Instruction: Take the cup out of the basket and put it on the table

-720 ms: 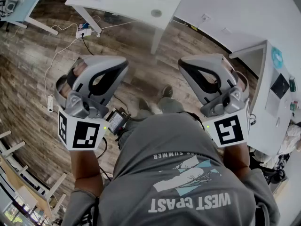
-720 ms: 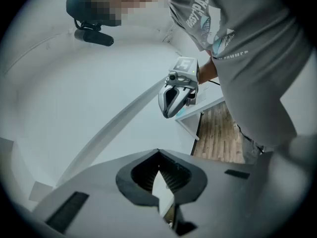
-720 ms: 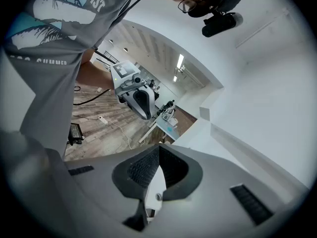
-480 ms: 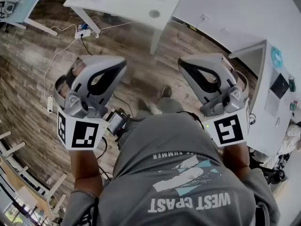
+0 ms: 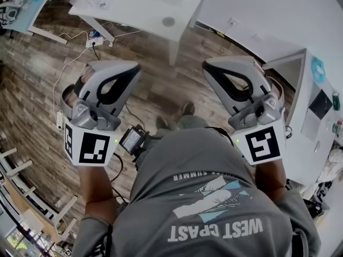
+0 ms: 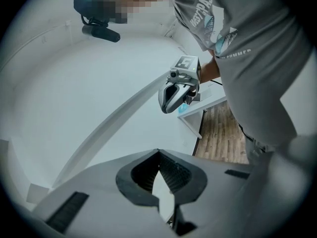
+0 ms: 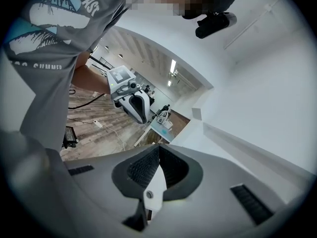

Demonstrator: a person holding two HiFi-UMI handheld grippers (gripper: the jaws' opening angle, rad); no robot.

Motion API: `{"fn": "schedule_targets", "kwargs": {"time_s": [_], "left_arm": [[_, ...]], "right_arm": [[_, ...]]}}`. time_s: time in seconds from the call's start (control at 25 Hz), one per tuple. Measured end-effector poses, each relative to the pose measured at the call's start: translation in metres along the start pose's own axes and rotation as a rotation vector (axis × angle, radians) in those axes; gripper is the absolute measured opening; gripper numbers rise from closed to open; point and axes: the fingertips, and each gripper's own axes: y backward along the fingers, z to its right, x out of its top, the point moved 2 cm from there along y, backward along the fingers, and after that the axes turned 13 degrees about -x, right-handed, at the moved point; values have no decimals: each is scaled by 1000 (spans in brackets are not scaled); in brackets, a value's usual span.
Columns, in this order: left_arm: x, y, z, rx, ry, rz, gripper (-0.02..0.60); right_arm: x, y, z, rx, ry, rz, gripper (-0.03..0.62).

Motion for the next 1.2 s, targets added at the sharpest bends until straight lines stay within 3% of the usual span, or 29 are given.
{"fn": "schedule_targets", "kwargs": {"time_s": [0.32,0.72,1.2], "left_arm": [[13,-53,-23,36,-23,-38,9],[-6,-74,-66,14,-28,-67,9],[-55,-107,-131,-18,-66,9,9]], "right_arm": [[-47,1,31,-13,52,58,12],[-65,-48,60,-3,198,47,12],[-85,-123,94,-26,267,-58,12]]}}
